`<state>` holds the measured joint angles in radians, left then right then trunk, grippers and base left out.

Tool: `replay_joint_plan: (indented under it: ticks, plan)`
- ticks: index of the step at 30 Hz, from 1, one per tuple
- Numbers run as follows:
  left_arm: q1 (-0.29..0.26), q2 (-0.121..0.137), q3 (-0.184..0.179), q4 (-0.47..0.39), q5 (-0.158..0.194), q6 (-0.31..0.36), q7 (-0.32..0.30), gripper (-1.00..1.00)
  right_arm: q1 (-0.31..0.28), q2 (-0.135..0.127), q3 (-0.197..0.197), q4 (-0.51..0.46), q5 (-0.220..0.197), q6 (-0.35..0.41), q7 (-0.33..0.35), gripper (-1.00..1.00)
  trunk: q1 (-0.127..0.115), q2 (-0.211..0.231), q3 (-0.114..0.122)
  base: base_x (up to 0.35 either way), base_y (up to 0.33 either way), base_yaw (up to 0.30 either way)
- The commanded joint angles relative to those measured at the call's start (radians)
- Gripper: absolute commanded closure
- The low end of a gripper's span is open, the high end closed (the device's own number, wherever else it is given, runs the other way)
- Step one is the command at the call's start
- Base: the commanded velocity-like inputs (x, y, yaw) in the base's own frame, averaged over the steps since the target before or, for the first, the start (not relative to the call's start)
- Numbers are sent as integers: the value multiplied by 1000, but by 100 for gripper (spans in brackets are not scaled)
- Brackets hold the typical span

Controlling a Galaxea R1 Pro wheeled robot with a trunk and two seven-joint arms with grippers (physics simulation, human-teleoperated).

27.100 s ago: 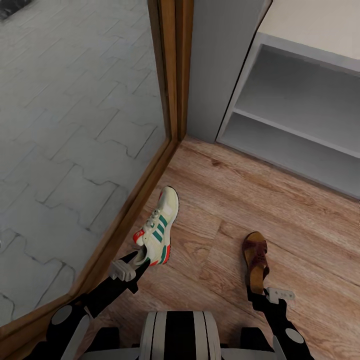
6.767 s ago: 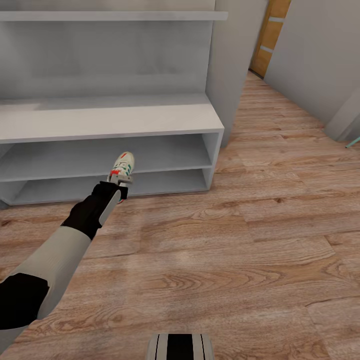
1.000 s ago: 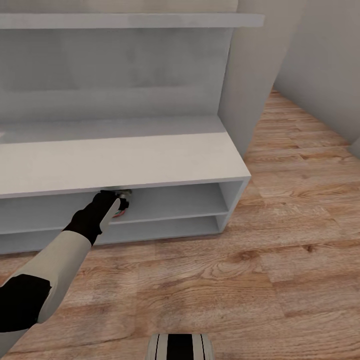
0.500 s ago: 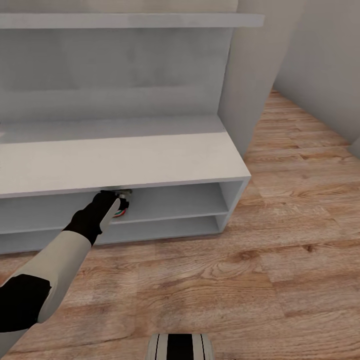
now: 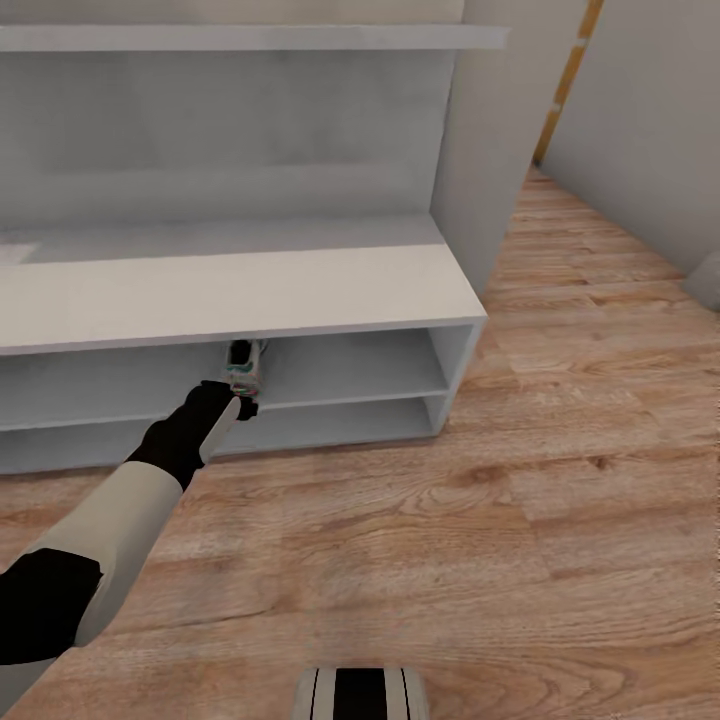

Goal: Pick up the two gym shoes and the two sandals from the corridor floor and place them onto the hallstand (shoe rack) in the corridor, making sure they are on the rack and not on the floor. Arrange them so the two gym shoes are next to each other and the two sandals are next to each other.

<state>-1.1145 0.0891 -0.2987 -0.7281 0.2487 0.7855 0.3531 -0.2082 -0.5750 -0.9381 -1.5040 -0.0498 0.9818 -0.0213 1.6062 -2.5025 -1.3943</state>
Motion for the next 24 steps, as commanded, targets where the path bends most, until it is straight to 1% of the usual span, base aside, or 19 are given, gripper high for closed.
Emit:
replay_joint_plan:
  ticks: [1, 5, 8, 10, 15, 17, 19, 20, 21, 22, 23, 24]
  plan:
    - [-1, 1, -6, -1, 11, 3, 9, -100, -1, 0, -1, -1, -4, 5, -4, 100, -1, 0, -1, -336, 0, 0]
    - [3, 1, -7, -2, 10, 3, 9, -100, -1, 0, -1, -1, -4, 5, -4, 100, -1, 0, -1, -336, 0, 0]
    - [33, 0, -7, -7, 9, 3, 9, -100, -1, 0, -1, -1, -4, 5, -5, 100, -1, 0, -1, -321, 0, 0]
    - [44, 0, -7, -9, 10, 3, 9, -100, -1, 0, -1, -1, -4, 5, -5, 100, -1, 0, -1, -239, 0, 0]
    - [101, -1, -6, -18, 14, 1, 3, -100, 0, 1, 0, -1, -4, 5, -5, 100, -1, 0, -1, -76, 0, 0]
    - [140, 0, -5, -33, 16, -4, 1, -100, 0, 1, 1, -1, -4, 5, -5, 100, -1, 0, -1, -21, 0, 0]
    - [215, 0, -4, -98, 18, -9, -1, -100, 0, 1, 1, -1, -4, 5, -5, 100, -1, 0, -1, -10, 0, 0]
    - [265, 0, -4, -151, 19, -11, -2, -100, 0, 1, 1, -1, -4, 5, -5, 100, -1, 0, -1, -5, 0, 0]
    - [351, 1, 0, -251, 20, -13, -3, -100, 0, 2, 1, -1, -4, 5, -5, 100, -1, 0, -1, -3, 0, 0]
    - [412, 2, 9, -326, 21, -18, -4, -100, 0, 2, 1, -1, -4, 5, -5, 100, -1, 0, -1, -2, 0, 0]
    - [443, 2, 16, -365, 21, -24, -5, -100, 0, 2, 1, -1, -4, 5, -5, 100, -1, 0, -1, -1, 0, 0]
    - [504, 3, 40, -441, 21, -43, -8, -100, -1, 3, 1, -1, -4, 5, -5, 100, -1, 0, -1, 0, 0, 0]
